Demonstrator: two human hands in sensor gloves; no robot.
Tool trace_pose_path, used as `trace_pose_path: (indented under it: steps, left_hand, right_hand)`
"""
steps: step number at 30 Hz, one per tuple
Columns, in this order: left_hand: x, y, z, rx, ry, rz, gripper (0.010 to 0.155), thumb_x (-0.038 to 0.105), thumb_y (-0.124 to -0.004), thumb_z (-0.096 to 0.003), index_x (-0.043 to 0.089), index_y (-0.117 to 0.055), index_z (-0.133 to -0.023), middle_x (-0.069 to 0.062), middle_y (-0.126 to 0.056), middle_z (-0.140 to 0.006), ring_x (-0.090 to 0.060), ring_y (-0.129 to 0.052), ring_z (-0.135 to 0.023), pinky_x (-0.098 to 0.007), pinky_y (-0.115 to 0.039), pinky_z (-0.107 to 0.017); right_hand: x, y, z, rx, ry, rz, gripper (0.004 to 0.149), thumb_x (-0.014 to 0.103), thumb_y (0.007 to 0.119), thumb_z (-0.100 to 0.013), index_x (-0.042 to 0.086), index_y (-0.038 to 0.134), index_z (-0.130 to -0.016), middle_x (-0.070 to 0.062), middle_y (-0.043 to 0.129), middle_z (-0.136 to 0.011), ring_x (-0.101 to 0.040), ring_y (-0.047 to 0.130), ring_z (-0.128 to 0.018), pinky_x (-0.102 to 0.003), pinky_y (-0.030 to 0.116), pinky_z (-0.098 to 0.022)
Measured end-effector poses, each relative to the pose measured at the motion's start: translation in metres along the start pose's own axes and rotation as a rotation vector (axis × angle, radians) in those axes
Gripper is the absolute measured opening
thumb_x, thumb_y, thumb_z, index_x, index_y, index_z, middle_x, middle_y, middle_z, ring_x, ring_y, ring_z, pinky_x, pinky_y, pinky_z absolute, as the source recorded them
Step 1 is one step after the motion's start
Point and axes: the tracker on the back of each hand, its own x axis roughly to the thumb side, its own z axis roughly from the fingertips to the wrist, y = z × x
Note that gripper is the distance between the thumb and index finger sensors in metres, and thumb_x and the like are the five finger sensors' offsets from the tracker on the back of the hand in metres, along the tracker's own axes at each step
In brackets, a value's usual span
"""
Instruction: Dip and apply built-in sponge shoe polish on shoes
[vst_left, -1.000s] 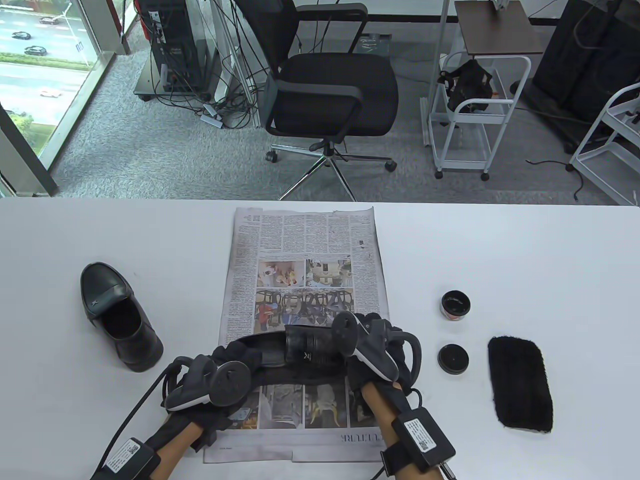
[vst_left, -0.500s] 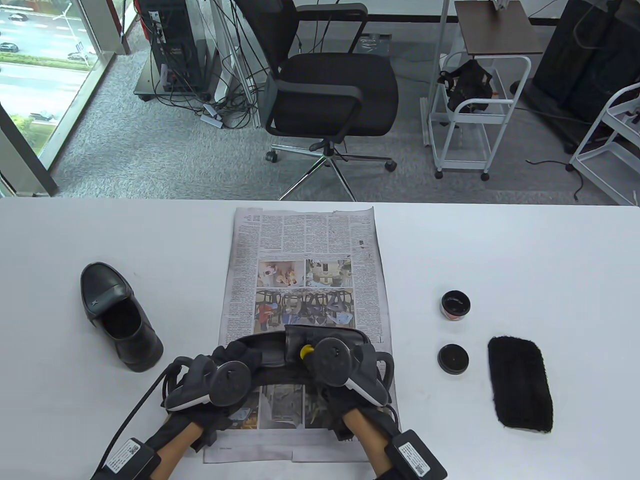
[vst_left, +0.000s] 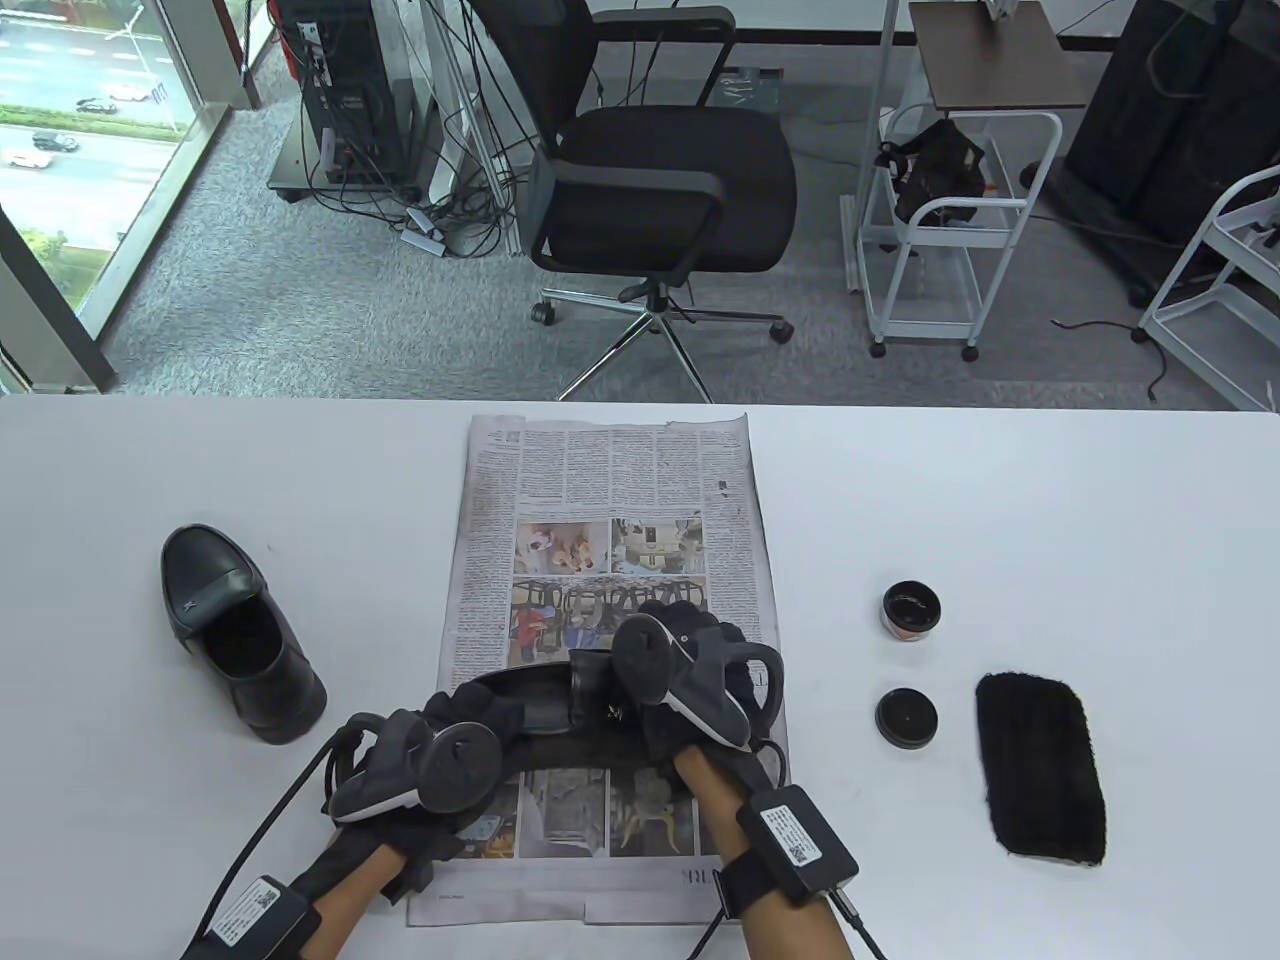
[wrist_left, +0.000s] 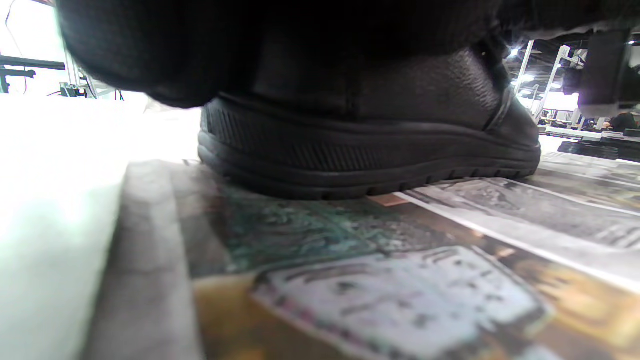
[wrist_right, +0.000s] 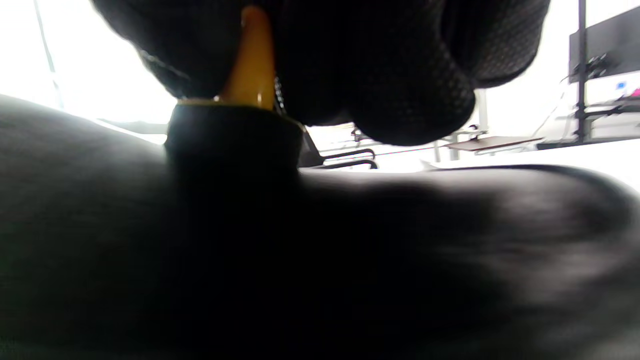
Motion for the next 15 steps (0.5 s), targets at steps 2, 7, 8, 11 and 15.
trace_pose_path:
  steps: [2, 7, 8, 11, 15]
  left_hand:
    - [0.000, 0.000, 0.000, 0.000, 0.000, 0.000, 0.050, 0.047, -0.062, -0.0609, 0.017, -0.056, -0.101, -0.008, -0.058, -0.090, -0.045, -0.083, -0.065, -0.060, -0.074, -0.052]
    - [0.000, 0.000, 0.000, 0.001, 0.000, 0.000, 0.050, 0.047, -0.062, -0.0609, 0.017, -0.056, -0.101, -0.008, -0.058, -0.090, -0.045, -0.083, -0.065, -0.060, -0.074, -0.052]
    - [0.000, 0.000, 0.000, 0.000, 0.000, 0.000, 0.050, 0.047, -0.062, -0.0609, 0.017, -0.056, -0.101, -0.009, -0.058, -0.090, -0.045, -0.083, -0.065, -0.060, -0.074, -0.052]
    - [0.000, 0.000, 0.000, 0.000, 0.001, 0.000, 0.050, 0.047, -0.062, -0.0609, 0.017, -0.056, -0.101, -0.008, -0.058, -0.090, -0.045, -0.083, -0.065, -0.060, -0.074, -0.052]
    - [0.000, 0.001, 0.001, 0.000, 0.002, 0.000, 0.050, 0.047, -0.062, -0.0609, 0.017, -0.056, -0.101, -0.008, -0.058, -0.090, -0.045, -0.083, -0.066, -0.061, -0.074, -0.052]
  right_hand:
    - [-0.010, 0.000, 0.001, 0.021, 0.027, 0.044, 0.047, 0.038, 0.081, -0.041, 0.014, 0.082, -0.081, -0.011, 0.095, -0.059, -0.029, 0.098, -0.044, -0.058, 0.077, -0.054]
    - [-0.031, -0.006, 0.017, 0.036, 0.051, 0.081, 0.046, 0.038, 0.082, -0.041, 0.015, 0.083, -0.080, -0.010, 0.095, -0.057, -0.028, 0.097, -0.042, -0.058, 0.078, -0.053]
    - [-0.032, -0.007, 0.020, 0.038, 0.049, 0.078, 0.046, 0.038, 0.082, -0.041, 0.014, 0.083, -0.080, -0.010, 0.095, -0.056, -0.028, 0.098, -0.041, -0.057, 0.079, -0.052]
    - [-0.034, -0.009, 0.033, 0.063, 0.043, 0.063, 0.046, 0.040, 0.081, -0.041, 0.013, 0.083, -0.078, -0.010, 0.096, -0.054, -0.026, 0.098, -0.039, -0.057, 0.080, -0.051]
    - [-0.028, -0.007, 0.048, 0.092, 0.035, -0.018, 0.046, 0.040, 0.080, -0.042, 0.013, 0.083, -0.078, -0.010, 0.096, -0.054, -0.026, 0.099, -0.038, -0.056, 0.081, -0.050]
